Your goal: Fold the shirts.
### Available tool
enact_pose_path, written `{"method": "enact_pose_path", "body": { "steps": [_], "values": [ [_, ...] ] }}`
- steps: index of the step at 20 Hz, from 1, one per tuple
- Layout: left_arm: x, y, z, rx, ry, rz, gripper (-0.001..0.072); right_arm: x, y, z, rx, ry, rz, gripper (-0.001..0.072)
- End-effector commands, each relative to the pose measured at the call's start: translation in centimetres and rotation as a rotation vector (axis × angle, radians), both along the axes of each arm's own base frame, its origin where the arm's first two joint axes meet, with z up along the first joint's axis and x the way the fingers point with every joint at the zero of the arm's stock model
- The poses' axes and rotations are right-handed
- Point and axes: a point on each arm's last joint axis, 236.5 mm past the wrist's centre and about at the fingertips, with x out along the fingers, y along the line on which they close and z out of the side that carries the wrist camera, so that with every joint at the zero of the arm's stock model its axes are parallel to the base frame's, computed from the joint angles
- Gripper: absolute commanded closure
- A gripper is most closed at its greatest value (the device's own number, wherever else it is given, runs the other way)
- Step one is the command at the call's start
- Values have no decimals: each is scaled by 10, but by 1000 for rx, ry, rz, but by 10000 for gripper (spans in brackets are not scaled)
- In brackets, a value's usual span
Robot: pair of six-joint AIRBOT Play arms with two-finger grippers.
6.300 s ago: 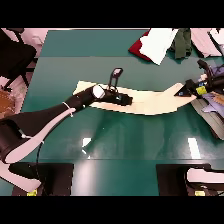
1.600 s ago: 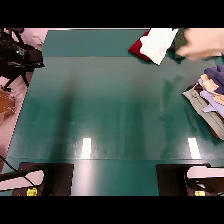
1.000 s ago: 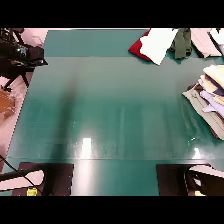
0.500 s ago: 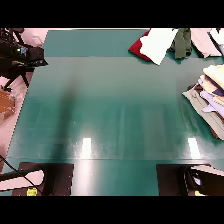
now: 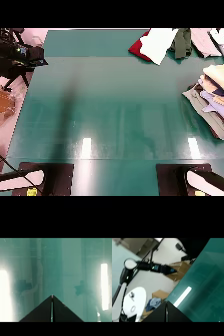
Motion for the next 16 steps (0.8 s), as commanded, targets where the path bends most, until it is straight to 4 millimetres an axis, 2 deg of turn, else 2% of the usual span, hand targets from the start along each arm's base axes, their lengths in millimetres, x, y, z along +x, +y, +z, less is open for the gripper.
{"method": "enact_pose_path", "body": {
  "steps": [1, 3, 8, 16],
  "values": [
    [0, 0, 0, 0, -1, 1, 684, -46, 81, -46, -155, -100, 188, 690],
    [0, 0, 0, 0, -1, 1, 684, -41, 81, -55, -186, -110, 160, 691],
    [0, 0, 0, 0, -1, 1, 684, -46, 76, -60, -183, -101, 147, 690],
    [0, 0, 0, 0, -1, 1, 684, -47, 76, -60, -183, -101, 145, 691]
  ]
}}
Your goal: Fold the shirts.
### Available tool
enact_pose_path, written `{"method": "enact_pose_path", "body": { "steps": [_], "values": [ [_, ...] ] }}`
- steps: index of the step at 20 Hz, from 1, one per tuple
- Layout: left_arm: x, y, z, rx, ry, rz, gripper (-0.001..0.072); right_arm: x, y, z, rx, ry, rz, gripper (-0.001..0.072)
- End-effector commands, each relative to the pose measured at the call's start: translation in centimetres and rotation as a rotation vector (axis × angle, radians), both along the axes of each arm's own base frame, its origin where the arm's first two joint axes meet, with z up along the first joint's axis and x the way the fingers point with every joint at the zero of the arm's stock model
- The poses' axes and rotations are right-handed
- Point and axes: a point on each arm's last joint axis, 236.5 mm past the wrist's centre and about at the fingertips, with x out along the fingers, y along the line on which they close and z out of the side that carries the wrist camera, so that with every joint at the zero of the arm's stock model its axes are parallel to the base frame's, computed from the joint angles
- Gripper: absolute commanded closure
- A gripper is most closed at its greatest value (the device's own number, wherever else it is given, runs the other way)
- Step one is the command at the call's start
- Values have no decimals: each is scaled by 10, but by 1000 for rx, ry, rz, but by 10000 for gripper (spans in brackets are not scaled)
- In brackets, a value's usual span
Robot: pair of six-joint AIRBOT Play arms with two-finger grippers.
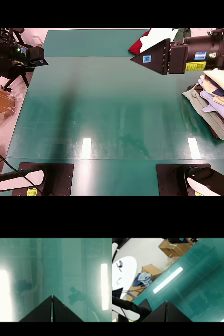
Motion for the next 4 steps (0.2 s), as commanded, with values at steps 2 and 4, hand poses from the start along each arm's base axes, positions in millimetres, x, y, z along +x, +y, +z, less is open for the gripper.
{"method": "enact_pose_path", "body": {
  "steps": [2, 4],
  "values": [
    [0, 0, 0, 0, -2, 1, 684, 0, 0, 0, -1, -3, -1, 690],
    [0, 0, 0, 0, -1, 1, 684, 0, 0, 0, -1, -3, -1, 690]
  ]
}}
